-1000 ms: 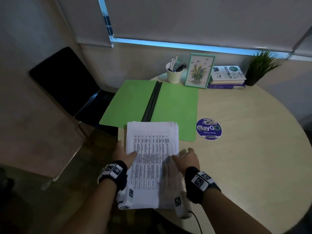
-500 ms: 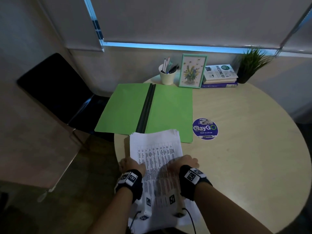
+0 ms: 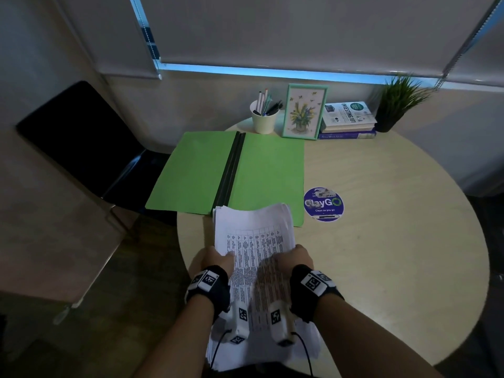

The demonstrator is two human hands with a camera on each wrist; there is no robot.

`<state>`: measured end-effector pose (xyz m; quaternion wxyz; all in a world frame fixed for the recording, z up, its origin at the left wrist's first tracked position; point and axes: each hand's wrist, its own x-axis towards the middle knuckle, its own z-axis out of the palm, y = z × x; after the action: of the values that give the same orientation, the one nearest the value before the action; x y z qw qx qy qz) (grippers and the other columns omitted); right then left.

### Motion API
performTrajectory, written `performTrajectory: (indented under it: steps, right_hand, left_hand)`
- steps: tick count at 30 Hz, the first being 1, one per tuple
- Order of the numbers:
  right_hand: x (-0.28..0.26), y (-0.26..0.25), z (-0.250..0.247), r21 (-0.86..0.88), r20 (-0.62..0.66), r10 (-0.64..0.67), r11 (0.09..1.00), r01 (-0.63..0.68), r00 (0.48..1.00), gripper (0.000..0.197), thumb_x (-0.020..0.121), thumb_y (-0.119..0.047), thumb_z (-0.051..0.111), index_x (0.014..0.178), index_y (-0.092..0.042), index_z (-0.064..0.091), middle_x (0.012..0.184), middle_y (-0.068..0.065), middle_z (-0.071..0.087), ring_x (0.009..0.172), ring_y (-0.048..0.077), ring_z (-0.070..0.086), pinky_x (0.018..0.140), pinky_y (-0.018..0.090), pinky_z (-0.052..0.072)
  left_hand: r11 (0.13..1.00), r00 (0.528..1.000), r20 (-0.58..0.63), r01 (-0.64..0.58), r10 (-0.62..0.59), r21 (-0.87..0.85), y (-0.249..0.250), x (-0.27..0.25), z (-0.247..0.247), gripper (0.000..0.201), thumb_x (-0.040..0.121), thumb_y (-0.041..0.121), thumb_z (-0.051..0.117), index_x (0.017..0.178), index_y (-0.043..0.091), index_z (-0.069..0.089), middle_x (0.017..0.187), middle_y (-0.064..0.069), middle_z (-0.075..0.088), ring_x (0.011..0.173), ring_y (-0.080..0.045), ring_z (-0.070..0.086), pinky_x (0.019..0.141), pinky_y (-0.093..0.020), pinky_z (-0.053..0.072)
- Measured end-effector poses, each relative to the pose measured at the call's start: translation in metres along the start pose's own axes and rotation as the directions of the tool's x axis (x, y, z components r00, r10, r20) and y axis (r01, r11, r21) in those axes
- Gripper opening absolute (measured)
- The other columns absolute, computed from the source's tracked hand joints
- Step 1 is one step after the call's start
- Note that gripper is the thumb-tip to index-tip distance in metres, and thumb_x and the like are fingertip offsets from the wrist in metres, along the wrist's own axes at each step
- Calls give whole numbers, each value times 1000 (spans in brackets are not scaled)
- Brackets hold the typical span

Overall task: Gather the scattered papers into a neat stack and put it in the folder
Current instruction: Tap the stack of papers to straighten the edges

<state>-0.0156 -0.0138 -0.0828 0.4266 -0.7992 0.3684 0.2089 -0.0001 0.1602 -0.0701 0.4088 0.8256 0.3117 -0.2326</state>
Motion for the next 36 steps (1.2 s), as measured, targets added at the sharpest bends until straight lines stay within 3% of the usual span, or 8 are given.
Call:
performTrajectory:
  steps: [7, 12, 18, 22, 25, 29, 34, 36]
  right_hand:
    - [24, 34, -53, 62, -36, 12, 998, -10, 999, 40, 83, -27, 72, 111, 0, 58, 98, 16, 66, 75, 29, 62, 65, 31, 51]
    - [48, 72, -112, 137, -85, 38, 990, -26, 996, 37, 82, -26, 74, 106, -2, 60, 91, 14, 65, 71, 29, 62, 65, 33, 52]
    - [78, 108, -178, 229, -156, 34, 974, 3, 987, 27, 85, -20, 71, 101, -2, 59, 79, 11, 63, 65, 29, 60, 66, 40, 58]
    - [94, 105, -215, 233, -221, -46, 967, 98, 974, 20, 90, -20, 63, 101, -5, 57, 77, 7, 59, 60, 22, 56, 53, 30, 48]
    - [98, 91, -241, 268, -304, -161, 931, 246, 939, 15, 93, -20, 60, 99, -8, 55, 75, 5, 58, 59, 20, 54, 47, 24, 41]
    - [92, 64, -269, 323, -410, -332, 818, 476, 850, 13, 96, -21, 57, 102, -13, 51, 84, 5, 62, 74, 25, 62, 60, 33, 51]
    - [72, 30, -293, 436, -497, -438, 620, 652, 749, 12, 97, -14, 55, 107, -17, 48, 92, -9, 60, 82, -3, 57, 65, 8, 45]
    - [64, 23, -299, 473, -523, -460, 544, 693, 718, 19, 96, -9, 54, 113, -16, 49, 101, -2, 62, 94, 3, 60, 77, 16, 50]
  left_hand:
    - [995, 989, 129, -79, 71, 59, 31, -20, 38, 76, 95, 29, 57, 153, 8, 12, 158, -10, 24, 141, -31, 31, 111, -39, 31]
    - [984, 969, 213, -149, 126, 96, 57, -43, 92, 70, 89, 33, 64, 146, 9, 32, 147, -9, 45, 129, -30, 49, 105, -39, 43]
    - [932, 939, 214, -311, 270, 187, 111, -71, 155, 42, 90, 32, 62, 128, 17, 53, 124, -1, 64, 100, -24, 62, 79, -25, 43]
    - [925, 931, 170, -349, 324, 149, 150, -83, 185, 40, 94, 27, 58, 133, 19, 50, 128, -1, 61, 108, -25, 60, 81, -24, 41]
    - [935, 931, 92, -353, 354, -29, 180, -86, 198, 39, 95, 19, 58, 133, 15, 49, 128, -6, 60, 108, -28, 58, 90, -33, 44]
    - [883, 911, -33, -407, 412, -234, 212, -94, 195, 30, 93, 13, 60, 123, 11, 53, 117, -6, 64, 97, -21, 57, 88, -31, 44]
    - [735, 822, -118, -554, 557, -390, 244, -120, 168, 30, 94, 11, 57, 124, 12, 54, 113, 2, 64, 104, -18, 59, 90, -30, 42]
    - [667, 777, -147, -607, 612, -433, 248, -130, 154, 31, 94, 11, 58, 125, 13, 58, 113, 3, 67, 104, -16, 62, 91, -30, 46]
